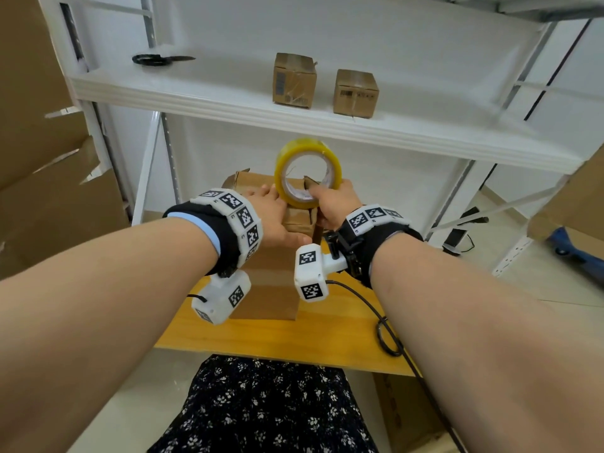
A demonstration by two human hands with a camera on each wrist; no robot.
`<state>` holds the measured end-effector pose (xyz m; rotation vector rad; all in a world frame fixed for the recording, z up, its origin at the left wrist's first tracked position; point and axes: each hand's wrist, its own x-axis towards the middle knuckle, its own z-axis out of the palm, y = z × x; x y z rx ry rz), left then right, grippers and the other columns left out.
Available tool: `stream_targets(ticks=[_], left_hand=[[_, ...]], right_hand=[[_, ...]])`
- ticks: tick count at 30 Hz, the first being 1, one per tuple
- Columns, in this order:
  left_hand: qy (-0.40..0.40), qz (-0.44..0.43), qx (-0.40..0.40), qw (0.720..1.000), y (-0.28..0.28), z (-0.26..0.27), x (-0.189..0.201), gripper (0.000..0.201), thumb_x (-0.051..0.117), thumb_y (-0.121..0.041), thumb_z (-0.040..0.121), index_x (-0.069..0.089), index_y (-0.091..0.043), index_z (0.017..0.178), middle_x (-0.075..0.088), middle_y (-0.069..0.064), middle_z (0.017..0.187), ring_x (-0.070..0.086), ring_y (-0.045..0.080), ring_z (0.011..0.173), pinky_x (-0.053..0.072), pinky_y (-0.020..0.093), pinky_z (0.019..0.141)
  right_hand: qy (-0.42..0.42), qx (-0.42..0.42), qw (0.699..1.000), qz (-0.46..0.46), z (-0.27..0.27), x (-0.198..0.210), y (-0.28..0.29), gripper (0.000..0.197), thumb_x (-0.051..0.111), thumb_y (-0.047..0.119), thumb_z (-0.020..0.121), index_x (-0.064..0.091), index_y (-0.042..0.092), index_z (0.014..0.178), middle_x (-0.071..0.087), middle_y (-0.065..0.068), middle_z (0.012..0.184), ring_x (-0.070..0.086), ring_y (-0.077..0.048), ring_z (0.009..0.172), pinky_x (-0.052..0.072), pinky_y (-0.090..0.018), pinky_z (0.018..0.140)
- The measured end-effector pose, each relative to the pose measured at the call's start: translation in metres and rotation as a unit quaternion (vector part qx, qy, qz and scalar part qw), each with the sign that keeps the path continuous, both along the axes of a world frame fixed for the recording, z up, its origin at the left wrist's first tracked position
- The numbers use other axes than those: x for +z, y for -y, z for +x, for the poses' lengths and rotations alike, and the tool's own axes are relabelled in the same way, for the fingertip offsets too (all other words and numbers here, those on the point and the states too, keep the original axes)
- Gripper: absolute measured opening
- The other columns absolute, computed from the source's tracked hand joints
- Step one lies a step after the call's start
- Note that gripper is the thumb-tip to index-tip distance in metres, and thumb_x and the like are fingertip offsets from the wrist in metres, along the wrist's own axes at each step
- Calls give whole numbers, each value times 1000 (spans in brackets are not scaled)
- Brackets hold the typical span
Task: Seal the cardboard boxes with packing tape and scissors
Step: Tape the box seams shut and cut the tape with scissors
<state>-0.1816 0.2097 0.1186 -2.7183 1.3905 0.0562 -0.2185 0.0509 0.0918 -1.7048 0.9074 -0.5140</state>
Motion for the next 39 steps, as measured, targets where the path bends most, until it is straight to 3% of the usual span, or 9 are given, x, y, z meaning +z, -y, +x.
stream_targets(ticks=[3,5,11,22,25,28,32,35,39], left_hand=[[-6,6,-7,1000,2,-3,4,107,38,-85,75,6,-23,156,9,10,162,10,33,148,16,50,119],[-1,15,-5,1000,5,-7,5,106,39,-83,77,6,-22,156,9,10,162,11,35,148,18,50,119],[2,15,12,1000,2,-6,4,110,37,-84,77,2,-16,156,2,14,162,7,35,148,15,50,120],[-13,38,23,999,3,-12,13,106,41,-83,77,8,-21,156,0,15,162,5,35,149,15,51,119],[-18,38,32,999,2,-12,13,106,42,-84,76,10,-22,156,1,15,162,6,35,149,16,51,119],[-15,26,47,998,1,-15,12,105,40,-83,77,9,-21,156,0,15,162,4,36,148,14,51,118],[-11,17,62,998,2,-21,14,104,40,-81,78,11,-19,156,2,18,161,6,38,148,15,51,118],[-10,17,80,997,3,-27,14,102,38,-81,79,13,-17,155,2,18,161,5,39,148,16,54,118],[-19,-16,92,995,0,-23,11,105,37,-83,77,12,-18,155,1,17,161,5,36,148,12,54,118]], right_hand=[[-30,-28,997,-60,-24,23,-21,49,60,39,75,59,9,114,71,-15,88,69,-33,74,55,-37,62],[-34,-40,995,-83,-29,27,-21,44,57,35,80,61,5,112,69,-15,82,67,-31,66,49,-32,54],[-8,-64,993,-98,-28,25,-22,39,57,31,89,49,6,118,62,-13,96,66,-35,85,58,-48,78],[10,-72,994,-78,-37,22,-20,34,55,32,89,44,15,117,63,-9,91,67,-32,82,59,-48,77],[47,-46,998,15,-39,22,-21,49,66,41,77,46,20,117,68,-9,96,71,-30,82,61,-50,74],[42,-4,993,108,-45,24,-24,54,73,47,77,57,11,115,72,-15,98,74,-33,81,62,-48,66],[-34,43,996,73,-43,25,-31,63,69,65,64,67,16,104,74,-13,97,73,-35,87,59,-55,82],[-46,49,997,41,-41,30,-31,44,64,56,83,67,14,98,74,-14,94,72,-35,86,58,-55,83],[-65,48,997,17,-38,32,-34,46,61,58,83,64,14,95,73,-15,94,72,-37,84,58,-57,83]])
